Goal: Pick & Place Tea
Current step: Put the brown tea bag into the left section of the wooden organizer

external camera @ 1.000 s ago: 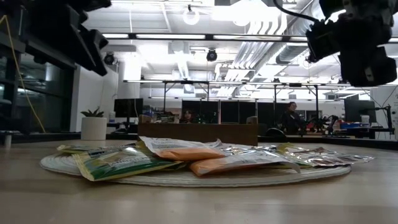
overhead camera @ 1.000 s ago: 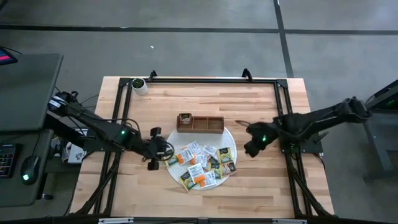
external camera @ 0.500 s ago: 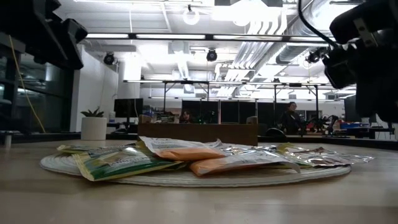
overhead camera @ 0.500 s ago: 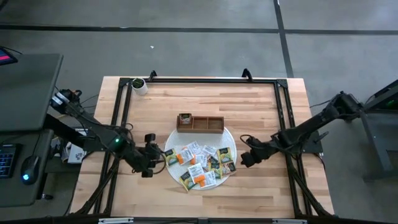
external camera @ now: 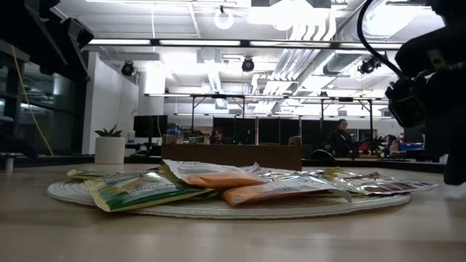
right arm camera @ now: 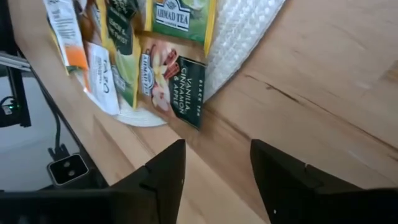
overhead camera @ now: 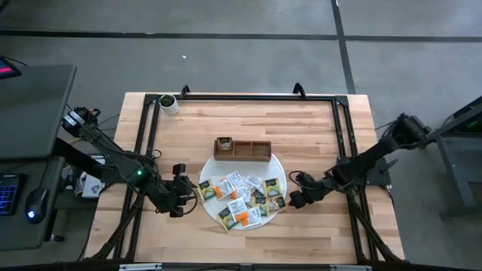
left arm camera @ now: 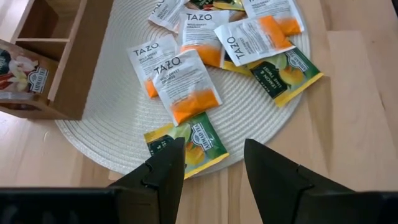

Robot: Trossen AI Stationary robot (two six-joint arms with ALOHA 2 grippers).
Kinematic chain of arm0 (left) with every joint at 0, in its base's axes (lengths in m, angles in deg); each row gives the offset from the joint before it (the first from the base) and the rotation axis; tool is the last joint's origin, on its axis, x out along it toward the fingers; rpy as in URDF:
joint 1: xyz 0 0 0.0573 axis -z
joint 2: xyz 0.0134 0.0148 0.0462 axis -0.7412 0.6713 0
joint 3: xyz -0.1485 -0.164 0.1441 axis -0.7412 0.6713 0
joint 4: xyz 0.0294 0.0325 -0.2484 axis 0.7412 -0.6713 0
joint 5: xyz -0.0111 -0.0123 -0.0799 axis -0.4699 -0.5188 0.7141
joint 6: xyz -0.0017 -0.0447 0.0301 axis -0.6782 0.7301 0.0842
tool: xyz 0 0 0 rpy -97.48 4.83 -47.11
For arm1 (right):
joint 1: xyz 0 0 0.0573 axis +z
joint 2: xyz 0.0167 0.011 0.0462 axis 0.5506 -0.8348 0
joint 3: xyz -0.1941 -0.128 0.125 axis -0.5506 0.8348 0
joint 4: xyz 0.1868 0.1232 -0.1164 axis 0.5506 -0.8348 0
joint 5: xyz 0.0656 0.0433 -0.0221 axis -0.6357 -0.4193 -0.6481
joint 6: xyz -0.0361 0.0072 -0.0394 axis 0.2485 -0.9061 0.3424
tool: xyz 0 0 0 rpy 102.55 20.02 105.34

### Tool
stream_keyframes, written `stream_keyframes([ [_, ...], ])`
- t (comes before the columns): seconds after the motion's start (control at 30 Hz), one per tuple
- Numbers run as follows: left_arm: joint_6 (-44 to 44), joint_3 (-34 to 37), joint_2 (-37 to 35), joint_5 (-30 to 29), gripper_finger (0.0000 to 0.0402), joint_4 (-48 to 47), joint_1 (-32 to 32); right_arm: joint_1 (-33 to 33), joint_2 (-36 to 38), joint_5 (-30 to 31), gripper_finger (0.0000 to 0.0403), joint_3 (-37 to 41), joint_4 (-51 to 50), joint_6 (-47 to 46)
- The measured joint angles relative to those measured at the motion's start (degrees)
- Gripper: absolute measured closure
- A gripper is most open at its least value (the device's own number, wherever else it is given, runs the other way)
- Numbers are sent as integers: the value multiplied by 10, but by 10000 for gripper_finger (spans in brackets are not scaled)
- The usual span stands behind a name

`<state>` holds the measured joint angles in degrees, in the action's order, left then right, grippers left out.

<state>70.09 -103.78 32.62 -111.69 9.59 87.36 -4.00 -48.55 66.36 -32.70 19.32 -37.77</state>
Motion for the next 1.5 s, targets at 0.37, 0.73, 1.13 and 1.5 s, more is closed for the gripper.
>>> stream_keyframes([
  [0.37, 6, 0, 0, 3, 239, 7, 0, -2, -83, 7, 224, -1, 117, 5],
  [0.73, 11, 0, 0, 3, 239, 8, 0, -1, -99, 27, 224, -2, 139, 6],
  [1.13, 13, 0, 0, 3, 239, 8, -1, -21, -101, 26, 230, -2, 154, 10],
  [1.5, 14, 0, 0, 3, 239, 8, -1, -21, -101, 19, 264, -2, 155, 16],
])
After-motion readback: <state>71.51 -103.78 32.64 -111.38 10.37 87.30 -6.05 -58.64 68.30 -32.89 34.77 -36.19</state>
